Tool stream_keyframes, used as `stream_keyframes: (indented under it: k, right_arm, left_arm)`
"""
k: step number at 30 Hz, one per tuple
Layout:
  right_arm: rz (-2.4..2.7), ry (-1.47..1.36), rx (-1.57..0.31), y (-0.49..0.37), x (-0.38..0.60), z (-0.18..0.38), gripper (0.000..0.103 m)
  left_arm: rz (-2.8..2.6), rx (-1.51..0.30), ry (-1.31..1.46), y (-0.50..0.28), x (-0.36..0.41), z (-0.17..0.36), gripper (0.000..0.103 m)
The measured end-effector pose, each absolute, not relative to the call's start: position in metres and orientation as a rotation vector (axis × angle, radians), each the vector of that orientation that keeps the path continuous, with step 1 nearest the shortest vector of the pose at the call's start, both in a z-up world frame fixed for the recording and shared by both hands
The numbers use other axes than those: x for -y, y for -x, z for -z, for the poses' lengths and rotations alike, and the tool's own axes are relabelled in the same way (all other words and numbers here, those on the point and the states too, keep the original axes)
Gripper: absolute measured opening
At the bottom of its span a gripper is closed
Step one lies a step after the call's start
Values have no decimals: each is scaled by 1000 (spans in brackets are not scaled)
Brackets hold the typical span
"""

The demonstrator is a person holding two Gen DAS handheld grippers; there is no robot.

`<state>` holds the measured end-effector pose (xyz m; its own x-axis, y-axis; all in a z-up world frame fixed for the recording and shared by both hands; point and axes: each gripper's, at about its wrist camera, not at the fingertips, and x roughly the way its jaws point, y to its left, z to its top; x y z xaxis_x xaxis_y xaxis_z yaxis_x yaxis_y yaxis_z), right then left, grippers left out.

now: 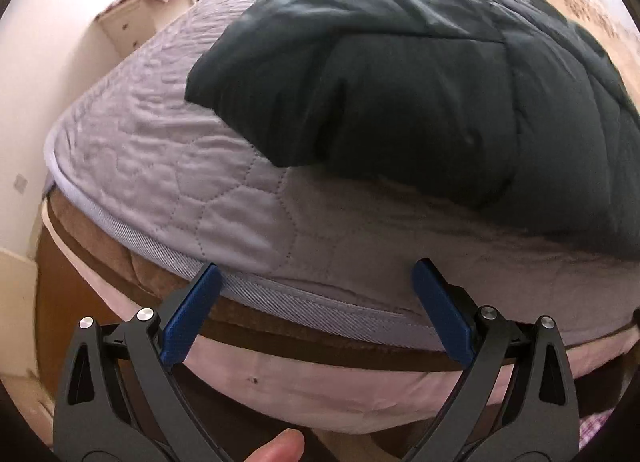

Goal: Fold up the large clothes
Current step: 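Open both tools and release the folded hem onto the jacket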

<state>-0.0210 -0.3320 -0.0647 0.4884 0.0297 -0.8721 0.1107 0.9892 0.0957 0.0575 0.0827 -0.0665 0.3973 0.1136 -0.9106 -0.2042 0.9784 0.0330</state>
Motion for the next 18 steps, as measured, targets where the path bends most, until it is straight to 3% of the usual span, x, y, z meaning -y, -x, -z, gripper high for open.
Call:
stream_keyframes:
  k: [6, 10, 18]
  right_arm:
    - [34, -152, -1064, 20, 335, 67, 85]
    - [86, -207, -1117, 14, 339, 77, 97]
    - [216, -295, -1193, 9, 340, 86, 98]
  left_arm:
    - [-199, -1133, 97, -53, -83, 71, 98]
    - [-150, -1126, 101, -50, -83, 71, 98]
    - [-55, -1107, 48, -38, -76, 68, 98]
